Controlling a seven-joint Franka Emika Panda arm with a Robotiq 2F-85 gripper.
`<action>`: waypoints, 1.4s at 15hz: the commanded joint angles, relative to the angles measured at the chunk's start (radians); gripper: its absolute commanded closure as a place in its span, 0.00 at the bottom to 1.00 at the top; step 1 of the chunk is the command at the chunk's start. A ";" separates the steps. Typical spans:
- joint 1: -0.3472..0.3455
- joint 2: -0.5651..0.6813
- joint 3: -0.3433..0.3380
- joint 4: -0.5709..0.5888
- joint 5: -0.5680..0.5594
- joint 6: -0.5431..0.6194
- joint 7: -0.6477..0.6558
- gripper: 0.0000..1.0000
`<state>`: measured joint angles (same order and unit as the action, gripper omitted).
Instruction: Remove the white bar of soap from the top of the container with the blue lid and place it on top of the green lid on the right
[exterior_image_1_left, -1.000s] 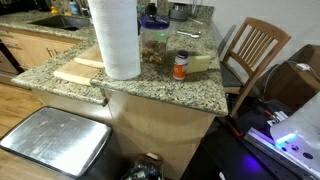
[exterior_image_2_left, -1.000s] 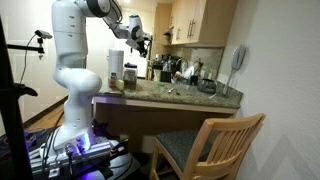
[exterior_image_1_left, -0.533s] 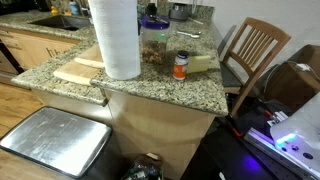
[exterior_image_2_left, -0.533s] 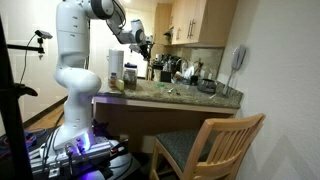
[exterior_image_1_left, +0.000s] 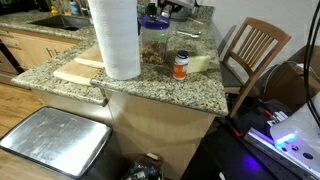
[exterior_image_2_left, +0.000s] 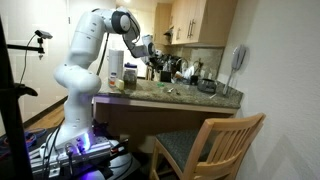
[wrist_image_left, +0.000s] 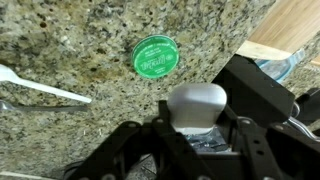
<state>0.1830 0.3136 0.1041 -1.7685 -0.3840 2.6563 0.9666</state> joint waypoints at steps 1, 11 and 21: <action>0.047 0.012 -0.050 0.015 0.032 0.001 -0.018 0.51; 0.138 0.167 -0.181 0.110 -0.014 -0.039 0.073 0.76; 0.178 0.277 -0.225 0.233 -0.013 -0.024 0.152 0.76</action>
<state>0.3313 0.5435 -0.0858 -1.5989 -0.4012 2.6460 1.0988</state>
